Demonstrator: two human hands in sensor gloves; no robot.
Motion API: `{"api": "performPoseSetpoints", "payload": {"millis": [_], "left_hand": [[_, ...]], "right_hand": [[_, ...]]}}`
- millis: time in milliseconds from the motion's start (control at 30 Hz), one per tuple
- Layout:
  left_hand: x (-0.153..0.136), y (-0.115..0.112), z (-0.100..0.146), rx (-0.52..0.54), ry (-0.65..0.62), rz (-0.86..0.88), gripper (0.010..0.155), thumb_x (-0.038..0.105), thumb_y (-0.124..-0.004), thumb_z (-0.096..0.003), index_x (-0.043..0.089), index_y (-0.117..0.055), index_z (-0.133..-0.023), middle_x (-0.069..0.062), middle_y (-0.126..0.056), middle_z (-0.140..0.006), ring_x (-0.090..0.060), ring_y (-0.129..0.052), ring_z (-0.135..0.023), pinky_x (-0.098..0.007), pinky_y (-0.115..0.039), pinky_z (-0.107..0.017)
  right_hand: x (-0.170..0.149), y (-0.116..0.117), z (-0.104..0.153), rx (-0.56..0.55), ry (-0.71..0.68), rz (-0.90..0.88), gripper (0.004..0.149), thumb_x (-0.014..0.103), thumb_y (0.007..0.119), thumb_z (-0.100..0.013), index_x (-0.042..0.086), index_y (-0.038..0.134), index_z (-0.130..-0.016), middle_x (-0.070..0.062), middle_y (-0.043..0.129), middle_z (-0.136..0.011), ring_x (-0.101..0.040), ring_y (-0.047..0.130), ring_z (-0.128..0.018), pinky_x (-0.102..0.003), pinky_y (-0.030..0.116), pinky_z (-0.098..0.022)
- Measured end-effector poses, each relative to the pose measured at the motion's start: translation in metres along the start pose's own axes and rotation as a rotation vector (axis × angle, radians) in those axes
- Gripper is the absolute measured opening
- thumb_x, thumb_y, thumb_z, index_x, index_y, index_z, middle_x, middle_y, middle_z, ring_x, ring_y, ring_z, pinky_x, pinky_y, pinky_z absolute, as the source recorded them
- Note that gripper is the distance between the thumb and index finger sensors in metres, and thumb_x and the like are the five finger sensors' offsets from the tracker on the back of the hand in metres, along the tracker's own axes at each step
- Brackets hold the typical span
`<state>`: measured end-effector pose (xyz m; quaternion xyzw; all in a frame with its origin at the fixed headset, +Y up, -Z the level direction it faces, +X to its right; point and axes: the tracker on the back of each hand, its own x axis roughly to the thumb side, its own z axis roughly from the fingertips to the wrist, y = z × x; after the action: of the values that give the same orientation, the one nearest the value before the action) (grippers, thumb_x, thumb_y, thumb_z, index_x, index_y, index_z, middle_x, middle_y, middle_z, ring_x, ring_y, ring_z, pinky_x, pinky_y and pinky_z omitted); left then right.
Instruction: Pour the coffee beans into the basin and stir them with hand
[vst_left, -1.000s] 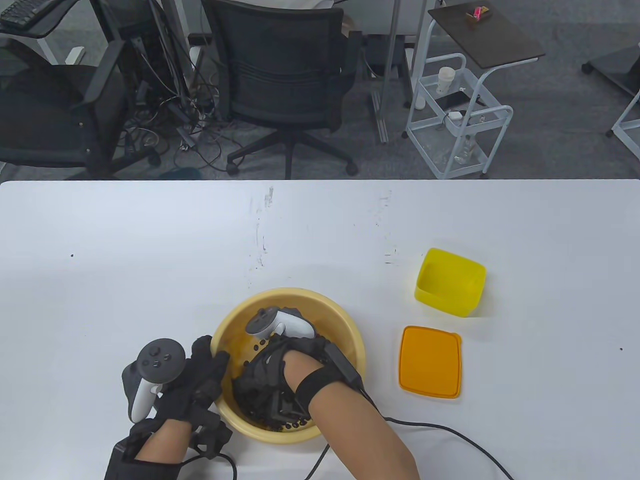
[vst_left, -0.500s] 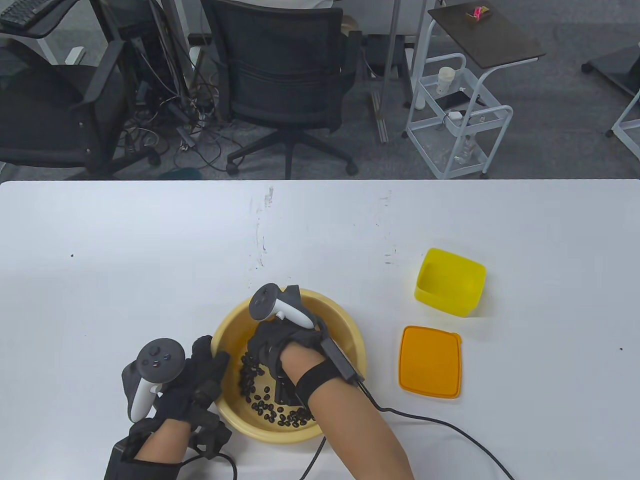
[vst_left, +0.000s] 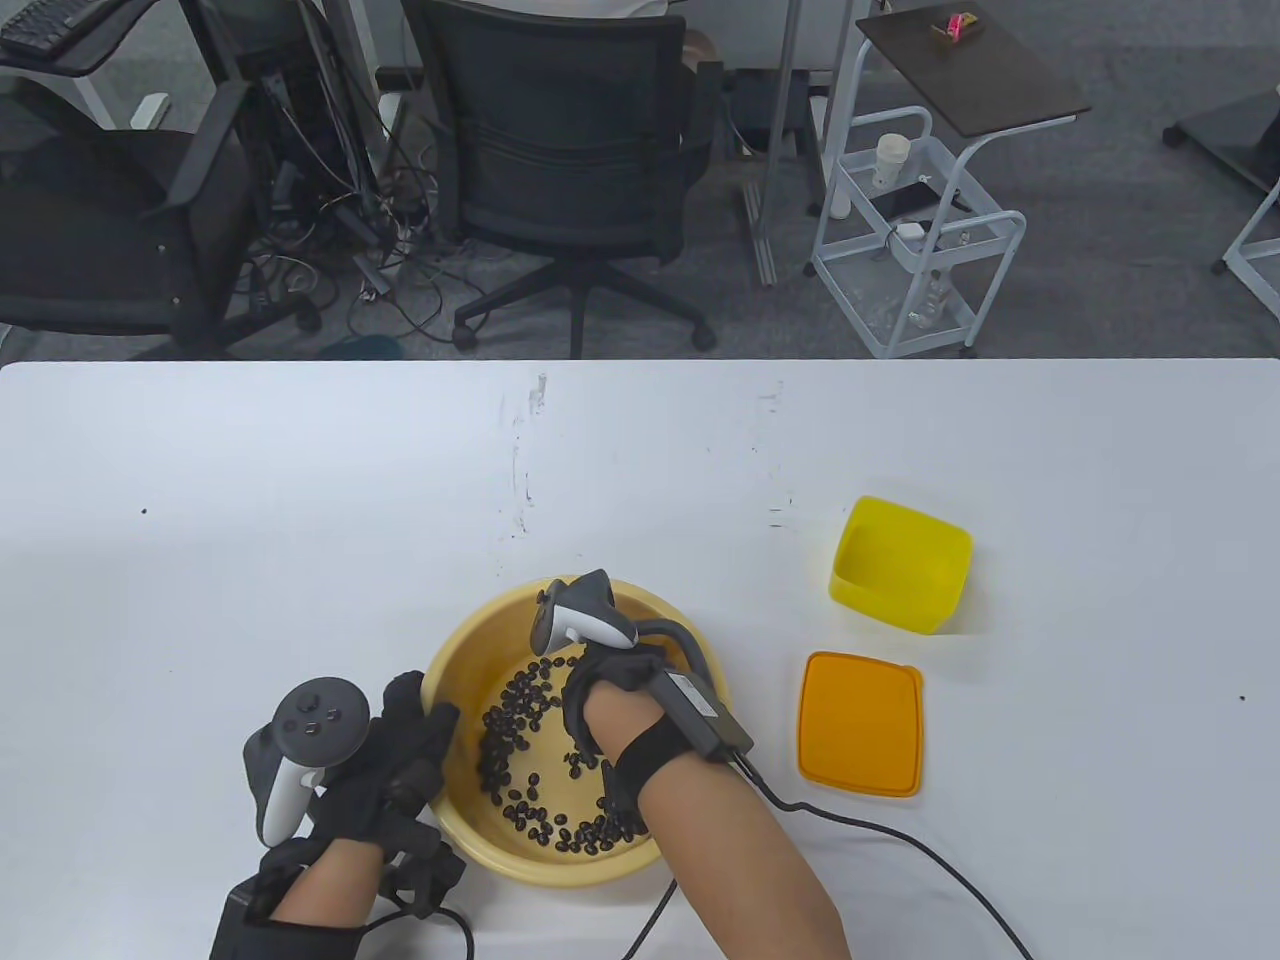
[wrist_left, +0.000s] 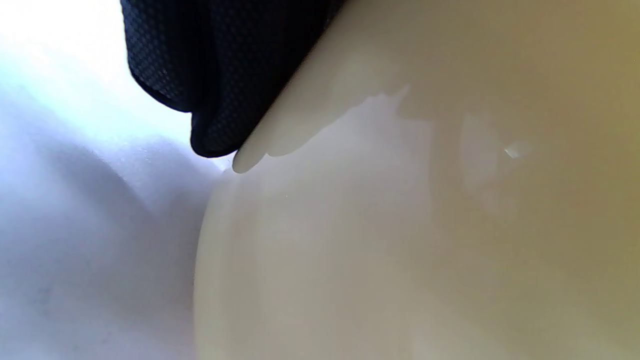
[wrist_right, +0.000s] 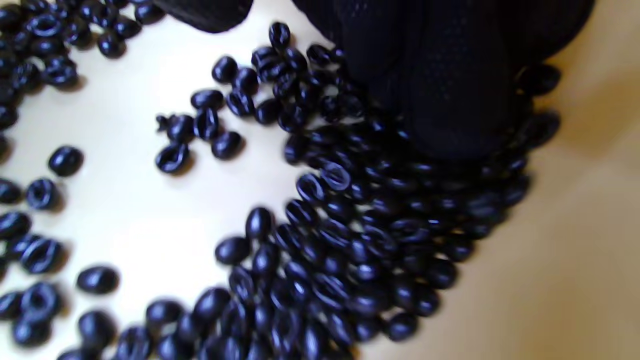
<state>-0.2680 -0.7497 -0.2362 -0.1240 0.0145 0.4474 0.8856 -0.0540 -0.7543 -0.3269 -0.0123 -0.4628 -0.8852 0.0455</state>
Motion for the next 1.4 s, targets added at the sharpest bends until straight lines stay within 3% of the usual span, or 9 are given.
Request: {"api": "performPoseSetpoints", "payload": {"millis": [133, 267, 367, 500, 633, 733, 1000, 1233, 1400], "left_hand": [[0.000, 0.000, 0.000, 0.002, 0.002, -0.004, 0.058, 0.032, -0.061, -0.0607, -0.008, -0.038, -0.096, -0.030, -0.078, -0.086, -0.038, -0.101, -0.067, -0.045, -0.082, -0.056], [0.000, 0.000, 0.000, 0.002, 0.002, -0.007, 0.058, 0.032, -0.061, -0.0606, -0.008, -0.038, -0.096, -0.030, -0.078, -0.086, -0.038, -0.101, -0.067, -0.045, -0.082, -0.056], [0.000, 0.000, 0.000, 0.001, 0.001, -0.008, 0.058, 0.032, -0.061, -0.0606, -0.008, -0.038, -0.096, -0.030, -0.078, -0.086, -0.038, -0.101, -0.067, -0.044, -0.081, -0.057], [-0.001, 0.000, 0.000, -0.001, -0.002, -0.009, 0.058, 0.032, -0.061, -0.0606, -0.008, -0.038, -0.096, -0.030, -0.078, -0.086, -0.038, -0.101, -0.067, -0.045, -0.081, -0.056], [-0.001, 0.001, 0.000, -0.005, -0.008, -0.009, 0.057, 0.032, -0.061, -0.0605, -0.007, -0.038, -0.096, -0.030, -0.078, -0.085, -0.038, -0.101, -0.067, -0.045, -0.081, -0.056], [-0.001, 0.001, 0.000, -0.008, -0.009, -0.008, 0.058, 0.032, -0.061, -0.0604, -0.007, -0.038, -0.096, -0.030, -0.078, -0.086, -0.038, -0.101, -0.067, -0.045, -0.081, -0.056], [-0.001, 0.001, 0.000, -0.011, -0.010, -0.004, 0.058, 0.032, -0.061, -0.0604, -0.007, -0.038, -0.096, -0.031, -0.078, -0.086, -0.038, -0.101, -0.067, -0.045, -0.081, -0.056], [0.000, 0.000, 0.000, -0.008, -0.008, 0.001, 0.058, 0.031, -0.061, -0.0605, -0.007, -0.038, -0.096, -0.031, -0.078, -0.086, -0.039, -0.101, -0.067, -0.045, -0.081, -0.057], [0.000, 0.000, 0.000, -0.004, -0.005, 0.001, 0.058, 0.031, -0.061, -0.0606, -0.009, -0.037, -0.096, -0.031, -0.078, -0.086, -0.039, -0.101, -0.067, -0.045, -0.081, -0.057]], "right_hand": [[0.008, 0.019, -0.002, 0.205, -0.106, -0.108, 0.065, 0.037, 0.065, -0.046, -0.024, 0.069, -0.069, -0.043, 0.088, -0.053, -0.050, 0.102, -0.036, -0.065, 0.067, -0.047], [0.029, 0.036, -0.004, 0.377, -0.303, -0.235, 0.065, 0.037, 0.065, -0.045, -0.025, 0.071, -0.066, -0.043, 0.090, -0.050, -0.050, 0.103, -0.033, -0.065, 0.068, -0.047], [0.044, 0.035, -0.002, 0.417, -0.471, -0.352, 0.066, 0.038, 0.063, -0.046, -0.020, 0.067, -0.077, -0.037, 0.088, -0.061, -0.048, 0.100, -0.045, -0.064, 0.064, -0.051], [0.056, 0.027, -0.004, 0.388, -0.609, -0.464, 0.067, 0.039, 0.058, -0.049, -0.012, 0.045, -0.091, -0.031, 0.071, -0.079, -0.044, 0.088, -0.068, -0.062, 0.057, -0.057], [0.053, 0.015, -0.006, 0.315, -0.588, -0.520, 0.067, 0.040, 0.053, -0.052, -0.006, 0.028, -0.094, -0.024, 0.055, -0.090, -0.042, 0.074, -0.077, -0.060, 0.046, -0.063], [0.047, 0.004, -0.006, 0.116, -0.524, -0.492, 0.066, 0.040, 0.053, -0.051, -0.004, 0.029, -0.095, -0.020, 0.055, -0.092, -0.041, 0.073, -0.074, -0.059, 0.047, -0.062], [0.032, -0.010, 0.000, -0.208, -0.335, -0.224, 0.065, 0.041, 0.054, -0.050, 0.000, 0.031, -0.096, -0.019, 0.057, -0.092, -0.038, 0.076, -0.071, -0.060, 0.046, -0.063], [0.021, -0.014, 0.002, -0.266, -0.132, -0.024, 0.067, 0.038, 0.056, -0.050, -0.008, 0.034, -0.093, -0.028, 0.060, -0.087, -0.043, 0.080, -0.071, -0.063, 0.050, -0.061], [0.007, -0.008, 0.001, -0.142, -0.018, 0.034, 0.067, 0.036, 0.058, -0.049, -0.018, 0.044, -0.086, -0.037, 0.067, -0.075, -0.045, 0.088, -0.061, -0.061, 0.059, -0.055]]}}
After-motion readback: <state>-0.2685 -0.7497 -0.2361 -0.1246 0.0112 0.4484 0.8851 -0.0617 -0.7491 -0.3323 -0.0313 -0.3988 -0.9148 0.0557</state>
